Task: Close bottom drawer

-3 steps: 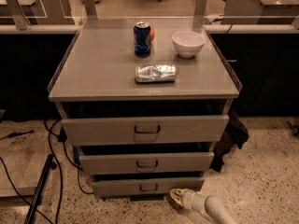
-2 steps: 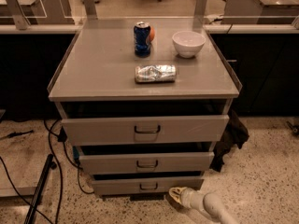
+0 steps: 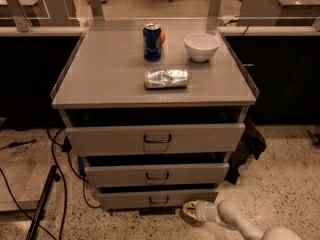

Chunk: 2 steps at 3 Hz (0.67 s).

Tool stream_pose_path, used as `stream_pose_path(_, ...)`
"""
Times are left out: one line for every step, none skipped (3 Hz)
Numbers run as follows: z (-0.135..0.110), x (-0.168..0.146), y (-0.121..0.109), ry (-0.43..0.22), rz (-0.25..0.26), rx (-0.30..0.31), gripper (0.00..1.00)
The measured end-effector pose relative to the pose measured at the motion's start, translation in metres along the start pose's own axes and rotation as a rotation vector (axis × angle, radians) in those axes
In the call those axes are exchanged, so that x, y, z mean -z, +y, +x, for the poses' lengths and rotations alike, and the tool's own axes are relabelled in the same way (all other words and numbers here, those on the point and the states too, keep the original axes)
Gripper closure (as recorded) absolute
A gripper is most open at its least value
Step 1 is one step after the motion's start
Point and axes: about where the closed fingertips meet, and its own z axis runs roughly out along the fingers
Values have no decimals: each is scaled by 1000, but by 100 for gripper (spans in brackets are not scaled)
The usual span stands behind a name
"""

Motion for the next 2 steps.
stream_pose_path(2,25,36,-3,-143,-119,100)
stream_pose_path(-3,54,85,-35,-300,-258,100)
